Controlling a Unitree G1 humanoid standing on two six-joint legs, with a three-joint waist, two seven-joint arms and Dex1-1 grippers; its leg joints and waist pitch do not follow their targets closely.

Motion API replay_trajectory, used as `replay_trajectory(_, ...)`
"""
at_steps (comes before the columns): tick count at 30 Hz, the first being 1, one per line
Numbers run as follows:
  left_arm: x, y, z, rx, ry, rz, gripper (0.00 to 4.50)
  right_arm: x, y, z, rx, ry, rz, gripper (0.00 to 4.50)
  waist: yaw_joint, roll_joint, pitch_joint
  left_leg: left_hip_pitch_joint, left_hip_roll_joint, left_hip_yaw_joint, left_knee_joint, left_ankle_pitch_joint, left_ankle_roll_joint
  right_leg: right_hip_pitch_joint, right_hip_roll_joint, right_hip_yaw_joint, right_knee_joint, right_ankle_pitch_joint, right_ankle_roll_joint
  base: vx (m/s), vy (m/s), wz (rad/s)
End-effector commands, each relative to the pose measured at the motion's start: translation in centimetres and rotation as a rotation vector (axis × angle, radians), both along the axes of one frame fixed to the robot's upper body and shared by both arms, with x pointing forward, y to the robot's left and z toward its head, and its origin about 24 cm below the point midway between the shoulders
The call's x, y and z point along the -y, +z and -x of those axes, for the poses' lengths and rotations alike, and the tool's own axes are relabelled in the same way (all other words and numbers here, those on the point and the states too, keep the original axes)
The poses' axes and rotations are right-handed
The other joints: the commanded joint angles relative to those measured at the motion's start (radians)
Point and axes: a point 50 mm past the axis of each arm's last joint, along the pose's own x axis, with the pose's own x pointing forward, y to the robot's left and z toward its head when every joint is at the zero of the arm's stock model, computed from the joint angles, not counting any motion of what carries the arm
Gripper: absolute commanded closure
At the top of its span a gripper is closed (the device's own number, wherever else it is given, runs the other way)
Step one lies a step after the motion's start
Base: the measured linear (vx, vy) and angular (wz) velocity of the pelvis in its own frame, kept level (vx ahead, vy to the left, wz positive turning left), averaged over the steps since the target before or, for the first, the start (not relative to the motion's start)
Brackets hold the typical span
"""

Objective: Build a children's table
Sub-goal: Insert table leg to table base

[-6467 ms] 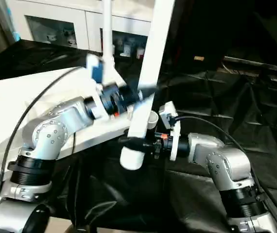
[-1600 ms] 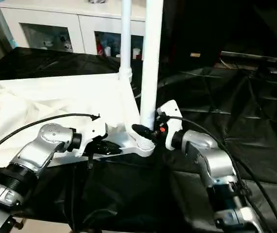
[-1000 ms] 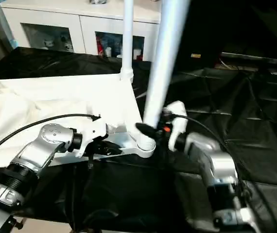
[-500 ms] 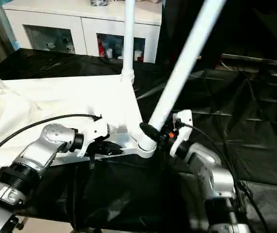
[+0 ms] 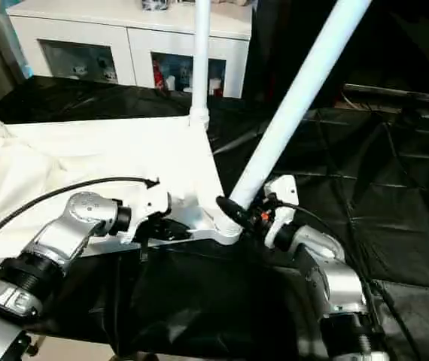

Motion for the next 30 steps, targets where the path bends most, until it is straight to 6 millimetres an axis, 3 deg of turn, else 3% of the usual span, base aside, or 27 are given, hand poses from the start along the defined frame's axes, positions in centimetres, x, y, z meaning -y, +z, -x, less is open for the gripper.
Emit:
replay_trajectory(1,-0.1,0.1,-0.3,0.012,0.003,-0.028,4.5,0.3,-2.6,0.9,-0.11,0.041,0.123,2.59,-0.007,-0.002,-0.048,0.042,0.079,-0.045,-0.092,-0.323,-0.043,0.003,-0.099,0.051,-0.1,-0.256,-0.191,0.0,0.0,0.0)
replay_trajectory(6,-0.1,0.1,-0.2,0.01,-0.005,-0.031,4.5,0.4,-2.5,1.0,-0.113,0.13,0.157,2.59,-0.008,-0.004,-0.046,0.045,0.08,-0.047,-0.093,-0.34,-0.047,0.002,-0.1,0.052,-0.104,-0.282,-0.186,0.0,0.0,0.0)
replay_trajectory(13,-0.1,0.0,-0.2,0.009,-0.014,-0.035,4.5,0.7,-2.4,1.3,-0.116,0.217,0.174,2.59,-0.005,-0.005,-0.049,0.042,0.079,-0.043,-0.09,-0.295,-0.021,0.006,-0.096,0.05,-0.097,-0.194,-0.21,0.0,0.0,0.0)
replay_trajectory(14,-0.1,0.0,-0.1,0.01,-0.017,-0.036,4.5,0.7,-2.4,1.3,-0.118,0.227,0.171,2.59,-0.005,-0.014,-0.049,0.042,0.079,-0.042,-0.091,-0.295,-0.018,0.007,-0.096,0.05,-0.098,-0.2,-0.209,0.0,0.0,0.0)
replay_trajectory(16,-0.1,0.0,0.0,0.008,-0.028,-0.035,4.5,0.8,-2.5,1.5,-0.124,0.259,0.166,2.59,-0.002,-0.008,-0.049,0.042,0.08,-0.042,-0.09,-0.287,-0.012,0.006,-0.098,0.05,-0.098,-0.205,-0.21,0.0,0.0,0.0)
replay_trajectory(24,0.1,-0.2,0.7,-0.024,-0.134,-0.045,4.5,1.3,-3.0,1.8,-0.156,0.363,0.202,2.59,-0.004,-0.007,-0.05,0.043,0.081,-0.042,-0.094,-0.299,-0.019,0.006,-0.096,0.048,-0.095,-0.181,-0.219,0.0,0.0,0.0)
replay_trajectory(30,-0.1,-0.1,0.8,-0.014,-0.179,-0.074,4.5,1.4,-3.0,1.5,-0.164,0.42,0.235,2.59,-0.005,-0.016,-0.054,0.047,0.083,-0.041,-0.095,-0.316,-0.031,0.007,-0.095,0.048,-0.094,-0.157,-0.227,0.0,0.0,0.0)
